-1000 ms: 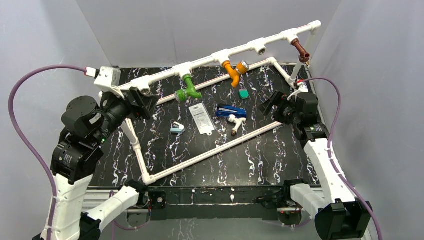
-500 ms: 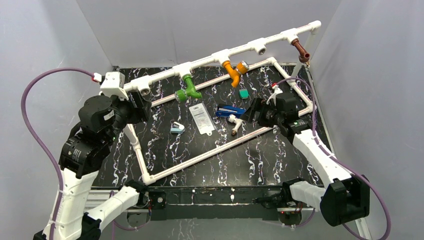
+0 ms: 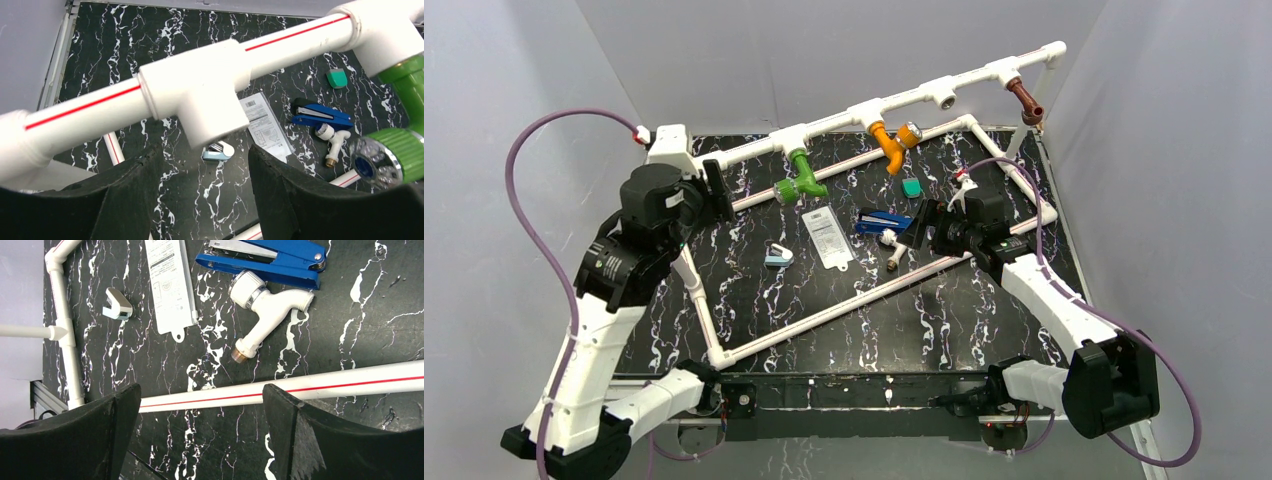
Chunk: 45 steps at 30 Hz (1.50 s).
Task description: Install the water faucets
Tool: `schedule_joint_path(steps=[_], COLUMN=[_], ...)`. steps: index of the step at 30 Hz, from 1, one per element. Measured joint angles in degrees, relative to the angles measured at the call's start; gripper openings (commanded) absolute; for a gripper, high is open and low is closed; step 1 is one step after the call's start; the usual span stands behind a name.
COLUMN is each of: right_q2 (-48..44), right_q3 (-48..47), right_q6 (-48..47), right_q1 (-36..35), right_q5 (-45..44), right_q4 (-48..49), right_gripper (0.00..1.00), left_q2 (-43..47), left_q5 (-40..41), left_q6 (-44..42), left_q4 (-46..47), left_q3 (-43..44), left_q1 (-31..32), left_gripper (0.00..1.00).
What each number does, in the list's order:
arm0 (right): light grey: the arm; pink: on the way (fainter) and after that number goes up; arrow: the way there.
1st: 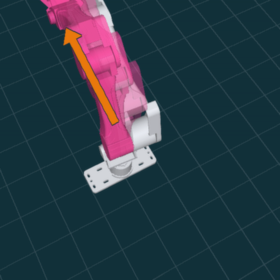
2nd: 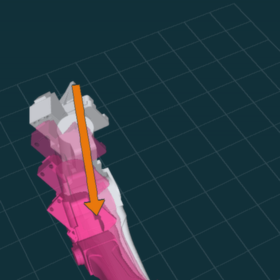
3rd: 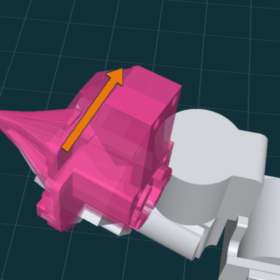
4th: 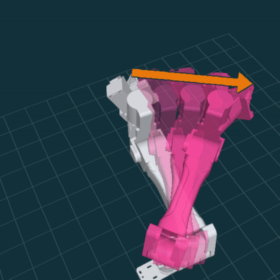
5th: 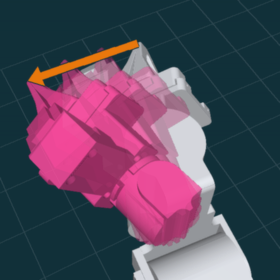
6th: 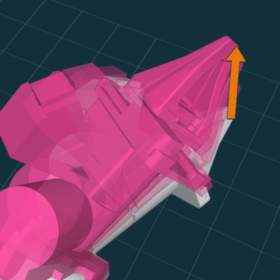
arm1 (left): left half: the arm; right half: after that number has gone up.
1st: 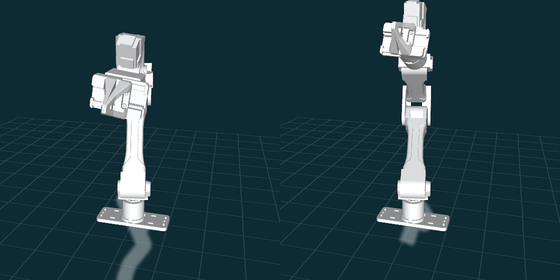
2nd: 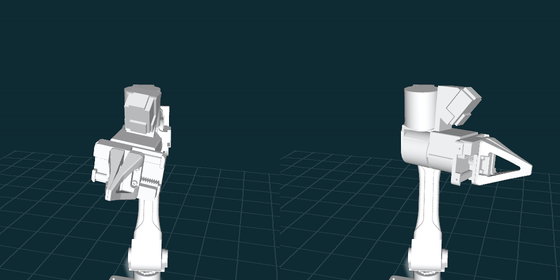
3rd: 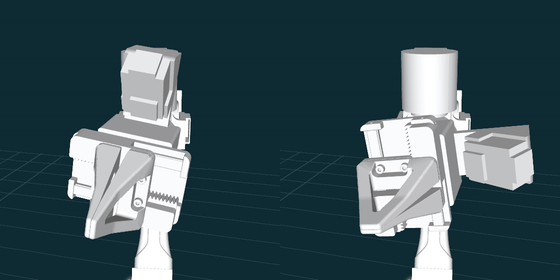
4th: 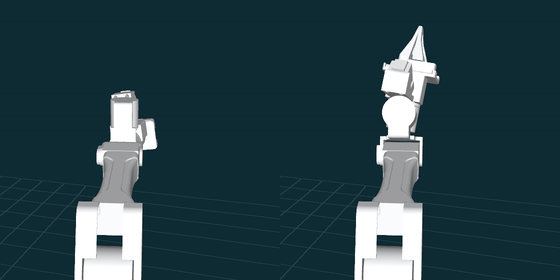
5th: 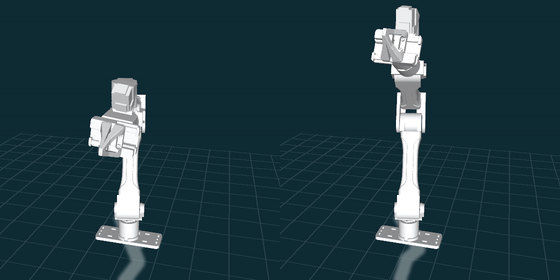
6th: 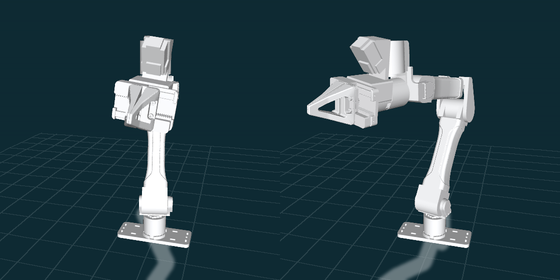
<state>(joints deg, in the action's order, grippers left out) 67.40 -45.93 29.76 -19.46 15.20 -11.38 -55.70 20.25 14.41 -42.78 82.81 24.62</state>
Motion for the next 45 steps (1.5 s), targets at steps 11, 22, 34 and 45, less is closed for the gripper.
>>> schedule_joint_path(steps=[11,22,34,45], right_q2=[0.07,-0.96,-1.03,-0.22], right_q3=[1.14,2.51,2.56,2.54], right_q6=[-1.29,-2.93,-4.24,-4.42], right_q1=[-0.11,-0.11,-0.11,-0.11], right_q5=[-0.28,-1.53,-8.68,-10.69], right_q4=[0.85,0.81,-2.34,-3.69], right_gripper=[0.98,0.98,0.98,0.98], left_q2=[-7.08,-12.09,-17.7,-21.29], left_q5=[1.51,2.67,-1.4,-7.72], left_q6=[-1.92,-3.52,-4.39,-4.26], left_q4=[2.86,3.28,3.56,3.78], left_q3=[0.07,2.4,6.91,10.23], left_q1=[0.07,-0.37,-0.57,-0.9], left_gripper=[0.6,0.55,0.51,0.48])
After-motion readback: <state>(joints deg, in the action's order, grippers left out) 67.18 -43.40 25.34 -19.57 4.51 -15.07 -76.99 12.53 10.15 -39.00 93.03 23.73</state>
